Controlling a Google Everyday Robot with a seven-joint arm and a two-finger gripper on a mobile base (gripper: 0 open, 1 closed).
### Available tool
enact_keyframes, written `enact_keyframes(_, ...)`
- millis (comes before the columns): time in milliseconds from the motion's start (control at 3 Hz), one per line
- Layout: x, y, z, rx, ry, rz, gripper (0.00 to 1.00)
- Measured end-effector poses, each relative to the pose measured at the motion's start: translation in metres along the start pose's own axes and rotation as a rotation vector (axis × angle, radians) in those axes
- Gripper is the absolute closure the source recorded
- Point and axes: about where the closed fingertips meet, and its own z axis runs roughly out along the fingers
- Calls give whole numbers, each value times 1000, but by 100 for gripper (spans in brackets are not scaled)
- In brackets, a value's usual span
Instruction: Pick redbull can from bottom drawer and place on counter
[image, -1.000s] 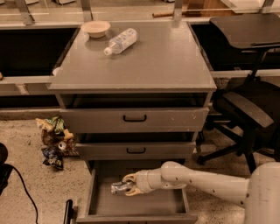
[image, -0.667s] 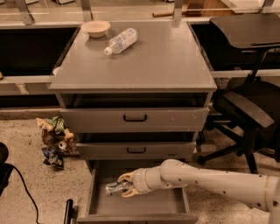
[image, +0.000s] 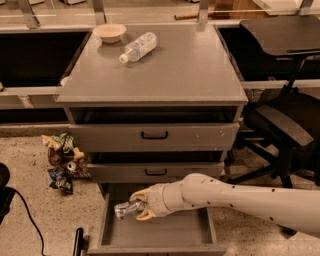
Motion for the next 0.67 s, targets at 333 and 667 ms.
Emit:
enact_keyframes(333, 0, 0, 0, 0, 0, 0, 100)
enact_keyframes(667, -10, -13, -37, 39, -10, -3, 100)
